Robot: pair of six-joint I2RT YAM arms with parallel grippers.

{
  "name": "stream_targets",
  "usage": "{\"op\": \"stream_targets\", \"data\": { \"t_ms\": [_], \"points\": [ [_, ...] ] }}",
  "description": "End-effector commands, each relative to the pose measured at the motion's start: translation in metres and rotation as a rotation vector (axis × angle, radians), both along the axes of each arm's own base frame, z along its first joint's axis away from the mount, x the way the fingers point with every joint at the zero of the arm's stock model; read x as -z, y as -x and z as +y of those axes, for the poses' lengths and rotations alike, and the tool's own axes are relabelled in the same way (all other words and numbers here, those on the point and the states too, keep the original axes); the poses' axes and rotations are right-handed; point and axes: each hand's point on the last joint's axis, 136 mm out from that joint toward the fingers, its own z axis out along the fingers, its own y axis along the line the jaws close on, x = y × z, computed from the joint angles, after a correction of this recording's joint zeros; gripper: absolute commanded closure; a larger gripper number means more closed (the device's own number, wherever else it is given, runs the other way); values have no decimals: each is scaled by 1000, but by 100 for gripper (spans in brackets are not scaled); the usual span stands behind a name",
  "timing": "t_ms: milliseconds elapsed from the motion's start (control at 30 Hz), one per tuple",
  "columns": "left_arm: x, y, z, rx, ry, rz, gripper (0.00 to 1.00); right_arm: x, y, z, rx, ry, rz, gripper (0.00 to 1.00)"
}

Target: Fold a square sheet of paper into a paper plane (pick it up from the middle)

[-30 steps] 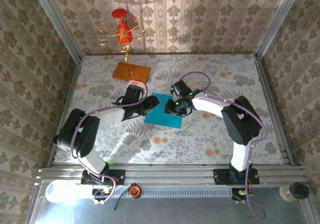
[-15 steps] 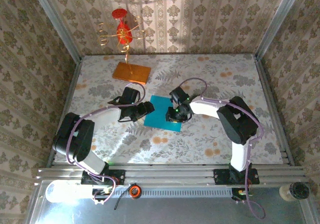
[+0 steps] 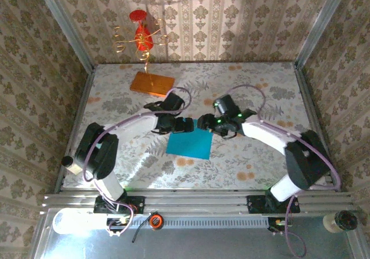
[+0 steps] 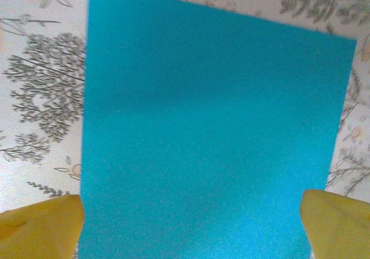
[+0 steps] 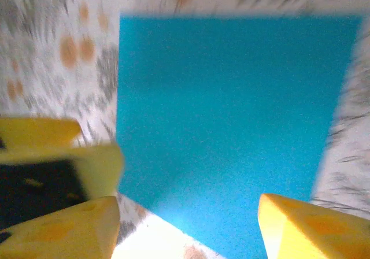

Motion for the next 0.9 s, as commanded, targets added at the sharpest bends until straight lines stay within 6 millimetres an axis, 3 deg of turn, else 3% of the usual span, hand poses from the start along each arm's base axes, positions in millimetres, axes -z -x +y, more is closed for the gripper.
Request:
{"op": "stream_targets", "data": {
  "t_ms": [0, 133, 300, 600, 633, 867],
  "points": [
    [12, 19, 8, 99, -187, 56, 2, 17, -3, -63, 109, 176, -24, 26],
    [23, 28, -16, 185, -259, 101, 2, 14, -8, -111, 182, 225, -42, 14],
    [33, 30, -44, 238, -296, 128, 2, 7, -14, -137, 228, 231, -89, 4],
    [43, 16, -53, 222, -308, 136, 6, 17, -14, -138, 217, 191, -57, 4],
    [44, 15, -52, 218, -310, 140, 6, 27, -14, -138, 212, 195, -28, 4],
    [57, 16, -51, 219, -314, 169, 8, 34, -14, -134, 211, 174, -5, 4]
  ]
}}
